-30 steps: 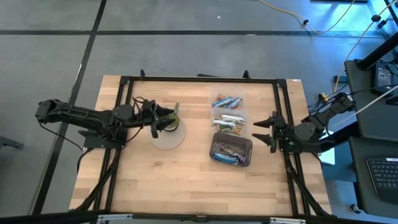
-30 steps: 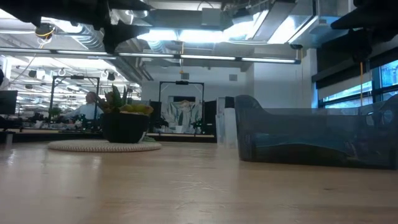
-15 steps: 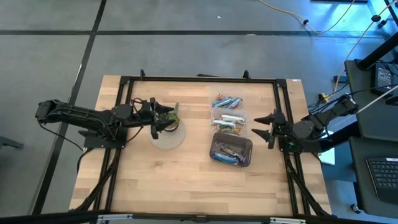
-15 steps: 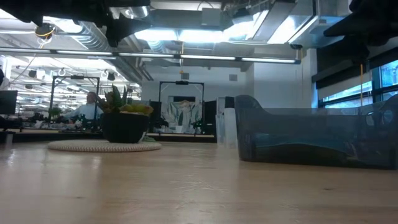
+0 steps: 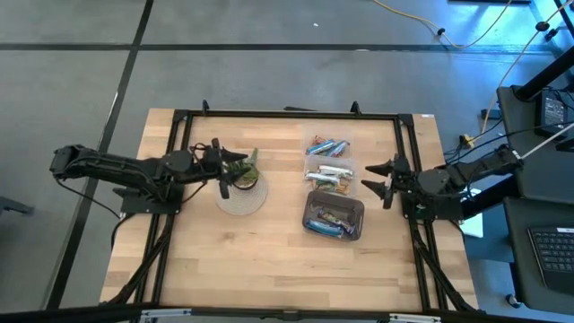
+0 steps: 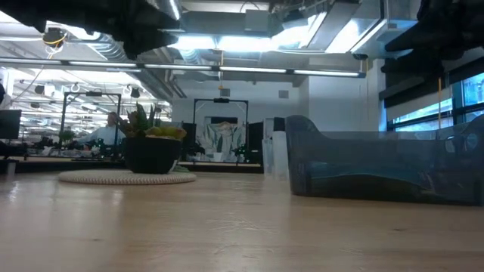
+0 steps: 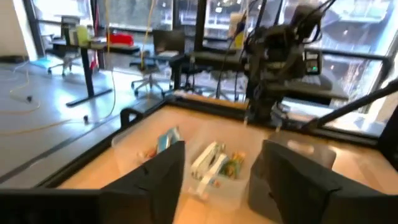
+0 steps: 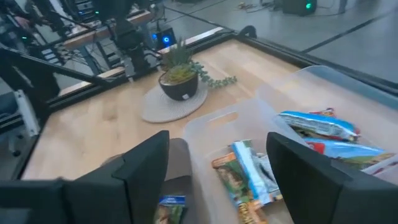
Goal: Pick and place Granola Bars by type
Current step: Return to Home Position
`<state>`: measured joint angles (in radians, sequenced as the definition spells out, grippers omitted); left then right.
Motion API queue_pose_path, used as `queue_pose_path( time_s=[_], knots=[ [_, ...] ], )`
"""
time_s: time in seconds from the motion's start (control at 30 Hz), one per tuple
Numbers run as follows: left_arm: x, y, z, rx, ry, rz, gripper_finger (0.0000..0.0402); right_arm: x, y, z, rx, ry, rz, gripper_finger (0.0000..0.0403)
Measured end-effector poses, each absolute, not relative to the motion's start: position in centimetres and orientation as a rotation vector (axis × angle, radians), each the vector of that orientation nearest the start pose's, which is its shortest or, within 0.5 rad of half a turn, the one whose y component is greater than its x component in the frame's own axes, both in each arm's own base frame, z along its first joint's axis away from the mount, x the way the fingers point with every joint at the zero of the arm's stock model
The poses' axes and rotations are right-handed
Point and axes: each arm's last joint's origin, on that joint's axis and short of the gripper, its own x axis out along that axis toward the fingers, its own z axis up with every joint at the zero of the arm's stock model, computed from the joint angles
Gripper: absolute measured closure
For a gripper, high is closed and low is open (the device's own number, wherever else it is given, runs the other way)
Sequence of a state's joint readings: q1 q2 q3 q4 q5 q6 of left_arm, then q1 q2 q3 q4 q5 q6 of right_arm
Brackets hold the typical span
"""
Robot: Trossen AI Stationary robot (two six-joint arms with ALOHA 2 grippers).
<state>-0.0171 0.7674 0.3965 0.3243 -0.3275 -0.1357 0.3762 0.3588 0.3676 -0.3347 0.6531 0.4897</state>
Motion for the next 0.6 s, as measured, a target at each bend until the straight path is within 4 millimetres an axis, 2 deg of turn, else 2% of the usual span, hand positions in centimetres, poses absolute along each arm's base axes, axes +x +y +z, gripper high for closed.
queue_pose_path(
  time_s=[0.13, 0.27, 0.33, 0.47, 0.6],
  knots=[
    [16.6, 1.0, 24.9, -0.127, 0.064, 0.342, 0.0234, 10.3, 1.6, 22.9, 0.281, 0.211, -0.382, 0.0131],
    [14.9, 1.5, 25.2, -0.161, 0.070, 0.379, 0.0260, 10.4, 1.1, 22.9, 0.258, 0.211, -0.424, 0.0131],
    [14.0, 1.7, 25.3, -0.181, 0.068, 0.397, 0.0265, 10.5, 1.0, 22.8, 0.253, 0.206, -0.441, 0.0131],
    [12.5, 1.8, 25.2, -0.186, 0.089, 0.412, 0.0267, 10.7, 0.8, 21.2, 0.259, 0.181, -0.445, 0.0131],
    [11.5, 1.8, 24.0, -0.199, 0.065, 0.428, 0.0263, 10.9, 0.8, 19.6, 0.288, 0.083, -0.392, 0.0131]
  ],
)
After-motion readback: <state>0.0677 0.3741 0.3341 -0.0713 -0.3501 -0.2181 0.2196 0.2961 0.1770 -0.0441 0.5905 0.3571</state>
